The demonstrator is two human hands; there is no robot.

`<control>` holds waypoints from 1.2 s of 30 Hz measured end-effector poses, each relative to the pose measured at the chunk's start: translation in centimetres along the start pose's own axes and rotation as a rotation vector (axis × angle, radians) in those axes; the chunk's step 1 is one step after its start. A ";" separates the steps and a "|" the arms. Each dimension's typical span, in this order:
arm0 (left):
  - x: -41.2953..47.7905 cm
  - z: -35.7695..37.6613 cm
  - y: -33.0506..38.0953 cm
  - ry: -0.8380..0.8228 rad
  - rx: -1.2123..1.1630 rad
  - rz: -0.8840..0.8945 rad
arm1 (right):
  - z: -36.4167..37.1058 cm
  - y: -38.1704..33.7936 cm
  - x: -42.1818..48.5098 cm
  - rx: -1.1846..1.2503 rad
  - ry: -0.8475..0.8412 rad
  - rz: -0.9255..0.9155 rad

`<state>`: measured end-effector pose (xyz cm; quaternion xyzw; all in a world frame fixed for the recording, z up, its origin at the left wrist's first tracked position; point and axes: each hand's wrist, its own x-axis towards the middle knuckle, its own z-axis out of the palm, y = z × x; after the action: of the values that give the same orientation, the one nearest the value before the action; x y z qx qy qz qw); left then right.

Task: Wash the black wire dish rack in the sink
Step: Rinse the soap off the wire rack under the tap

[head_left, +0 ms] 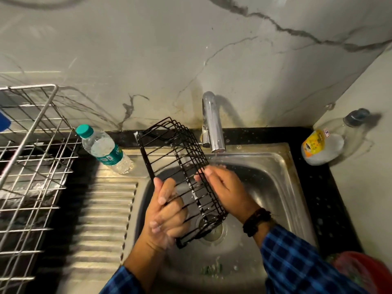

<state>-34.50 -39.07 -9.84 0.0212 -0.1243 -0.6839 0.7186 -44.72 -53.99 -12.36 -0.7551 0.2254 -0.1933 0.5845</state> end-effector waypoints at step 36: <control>-3.3 6.2 -3.9 0.790 0.389 0.296 | -0.1 1.2 -2.4 0.649 -0.113 0.677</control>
<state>-39.67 -35.23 -5.06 0.3966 0.0313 -0.4774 0.7834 -46.93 -52.96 -13.56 -0.4269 0.3547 -0.0112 0.8318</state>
